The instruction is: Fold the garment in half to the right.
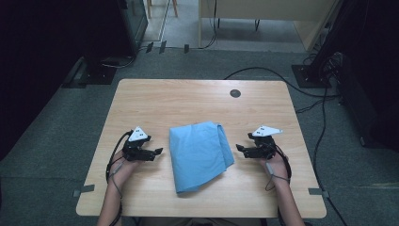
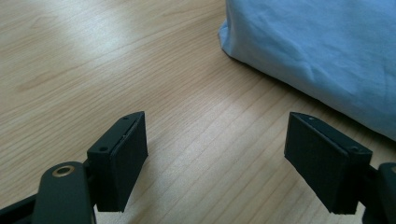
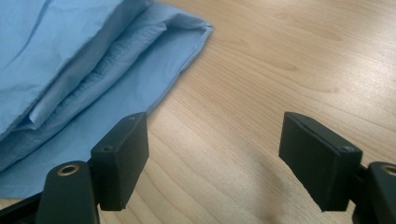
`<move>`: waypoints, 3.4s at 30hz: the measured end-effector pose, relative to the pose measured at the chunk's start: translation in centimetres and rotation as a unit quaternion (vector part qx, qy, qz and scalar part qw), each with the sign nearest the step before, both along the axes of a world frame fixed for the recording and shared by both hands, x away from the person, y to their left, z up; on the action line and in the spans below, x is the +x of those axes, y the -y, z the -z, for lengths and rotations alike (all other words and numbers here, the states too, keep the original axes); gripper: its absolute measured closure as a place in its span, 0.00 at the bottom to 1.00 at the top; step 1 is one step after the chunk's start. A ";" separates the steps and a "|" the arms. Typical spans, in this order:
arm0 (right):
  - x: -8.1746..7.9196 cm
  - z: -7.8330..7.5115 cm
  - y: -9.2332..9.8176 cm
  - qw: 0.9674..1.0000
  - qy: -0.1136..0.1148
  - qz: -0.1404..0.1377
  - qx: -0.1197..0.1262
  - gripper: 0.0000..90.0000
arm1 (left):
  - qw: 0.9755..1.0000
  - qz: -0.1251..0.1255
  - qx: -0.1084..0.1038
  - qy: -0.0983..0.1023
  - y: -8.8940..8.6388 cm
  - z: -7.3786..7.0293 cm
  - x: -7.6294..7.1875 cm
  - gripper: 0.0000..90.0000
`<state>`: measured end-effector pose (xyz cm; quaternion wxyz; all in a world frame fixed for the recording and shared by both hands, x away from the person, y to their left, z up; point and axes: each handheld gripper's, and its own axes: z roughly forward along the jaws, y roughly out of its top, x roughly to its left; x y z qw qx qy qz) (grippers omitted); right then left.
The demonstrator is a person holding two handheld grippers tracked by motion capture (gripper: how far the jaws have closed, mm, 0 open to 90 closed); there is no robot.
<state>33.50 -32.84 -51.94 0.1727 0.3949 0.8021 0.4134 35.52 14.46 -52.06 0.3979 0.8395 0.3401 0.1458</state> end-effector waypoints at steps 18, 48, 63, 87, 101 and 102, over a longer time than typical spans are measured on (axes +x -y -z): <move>0.0 0.4 1.3 1.000 -0.002 0.008 -0.014 0.24 | 1.000 -0.013 0.008 -0.002 -0.9 0.2 0.1 0.24; -0.2 0.6 3.1 0.999 -0.001 0.025 -0.022 0.22 | 1.000 -0.013 0.013 0.004 -1.0 0.4 0.1 0.23; -0.2 1.0 3.6 0.999 -0.006 0.028 -0.025 0.22 | 1.000 -0.012 0.013 0.003 -1.0 0.4 0.2 0.23; 0.0 1.3 3.9 0.999 -0.014 0.039 -0.036 0.20 | 1.000 -0.012 0.019 0.007 -0.9 0.4 0.1 0.23; 0.1 1.3 3.9 0.998 -0.013 0.041 -0.037 0.19 | 1.000 -0.014 0.025 0.010 -0.8 0.5 0.0 0.22; 0.1 1.3 3.9 0.998 -0.013 0.041 -0.037 0.19 | 1.000 -0.014 0.025 0.010 -0.8 0.5 0.0 0.22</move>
